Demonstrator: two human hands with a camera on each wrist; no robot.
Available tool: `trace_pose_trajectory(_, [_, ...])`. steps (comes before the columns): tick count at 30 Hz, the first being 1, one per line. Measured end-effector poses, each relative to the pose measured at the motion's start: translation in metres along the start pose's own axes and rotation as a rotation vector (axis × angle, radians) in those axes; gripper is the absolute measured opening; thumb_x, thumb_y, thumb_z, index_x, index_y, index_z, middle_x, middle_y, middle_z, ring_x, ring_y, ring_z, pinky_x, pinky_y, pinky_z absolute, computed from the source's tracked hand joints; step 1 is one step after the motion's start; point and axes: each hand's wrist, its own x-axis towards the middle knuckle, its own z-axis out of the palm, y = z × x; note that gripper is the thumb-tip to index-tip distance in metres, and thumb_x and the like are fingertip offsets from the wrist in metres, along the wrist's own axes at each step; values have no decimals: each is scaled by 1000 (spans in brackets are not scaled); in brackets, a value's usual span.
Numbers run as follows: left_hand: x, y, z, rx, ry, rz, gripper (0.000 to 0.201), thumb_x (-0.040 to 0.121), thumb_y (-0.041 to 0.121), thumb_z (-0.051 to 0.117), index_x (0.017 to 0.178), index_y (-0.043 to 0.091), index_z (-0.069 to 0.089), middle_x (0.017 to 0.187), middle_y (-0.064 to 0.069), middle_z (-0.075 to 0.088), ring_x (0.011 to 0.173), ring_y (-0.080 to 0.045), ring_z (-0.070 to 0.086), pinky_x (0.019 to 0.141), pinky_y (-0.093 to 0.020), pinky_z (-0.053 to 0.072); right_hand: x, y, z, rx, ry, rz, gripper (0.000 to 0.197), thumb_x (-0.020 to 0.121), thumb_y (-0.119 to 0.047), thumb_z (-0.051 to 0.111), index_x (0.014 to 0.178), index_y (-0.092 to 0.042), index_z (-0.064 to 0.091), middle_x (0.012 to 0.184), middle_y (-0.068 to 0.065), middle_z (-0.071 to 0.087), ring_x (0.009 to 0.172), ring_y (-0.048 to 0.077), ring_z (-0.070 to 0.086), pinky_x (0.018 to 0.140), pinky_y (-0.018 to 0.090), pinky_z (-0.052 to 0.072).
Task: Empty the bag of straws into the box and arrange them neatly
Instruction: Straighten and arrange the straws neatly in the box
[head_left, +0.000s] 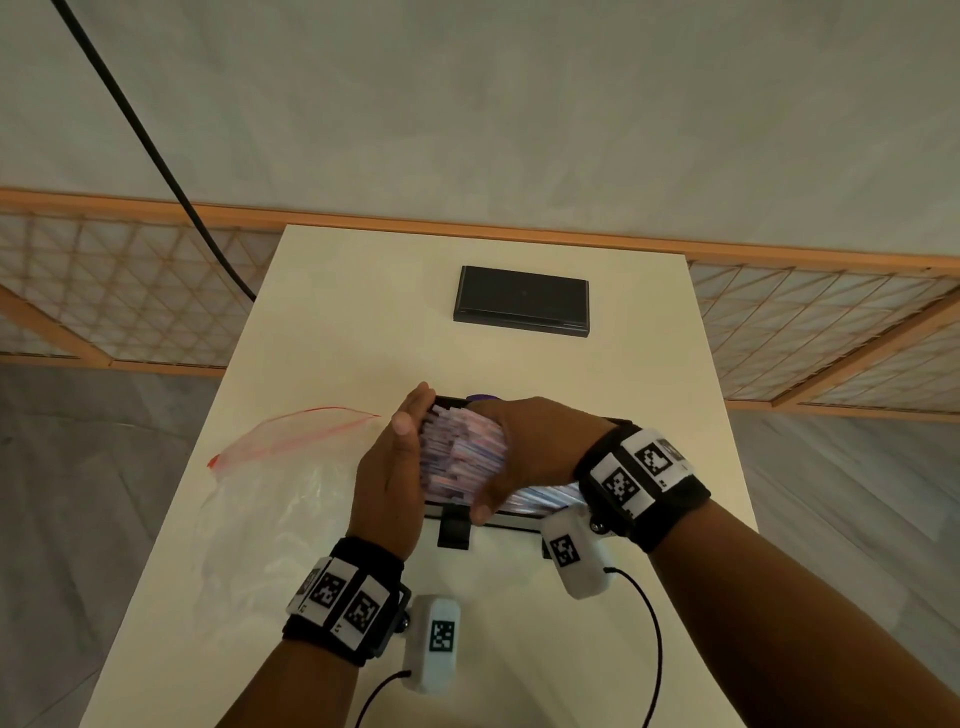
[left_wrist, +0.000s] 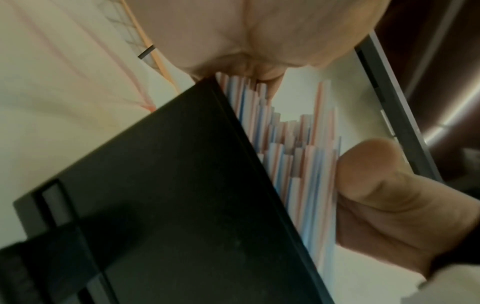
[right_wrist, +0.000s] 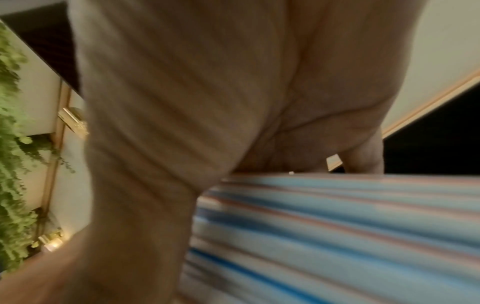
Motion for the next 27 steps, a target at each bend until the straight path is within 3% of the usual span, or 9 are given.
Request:
trace_pose_trajectory(5, [-6,0,5,-12,108,57,77,96,77,28,142,23,59,139,6,65,131,-13,61,112,-48,50,-27,10,11,-68,211,-50,97,53,-58,93,136,-34,49,125,-12,65,114,12,61,101,39,51])
trace_pose_trajectory(12, [-14,-4,13,24,122,70,68,100,65,30,143,22,60,143,9,63,136,-10,57,116,-49,45,-52,17,41,-182,359,61,119,55,-65,89,154,-31,32,148,-7,47,133,18,46,113,46,41])
trace_pose_trajectory(19, [-18,5,18,101,69,175,62,105,54,27,143,17,60,144,2,63,138,-16,55,114,-51,46,-28,17,53,-42,292,15,125,50,-65,92,153,-29,32,149,-2,47,134,22,47,112,51,42])
trace_pose_trajectory(27, [-19,8,19,79,82,166,61,104,53,29,143,17,61,144,7,62,139,-12,54,116,-48,44,-16,19,40,-14,188,-24,120,51,-66,91,152,-28,37,149,-2,47,134,18,45,116,43,39])
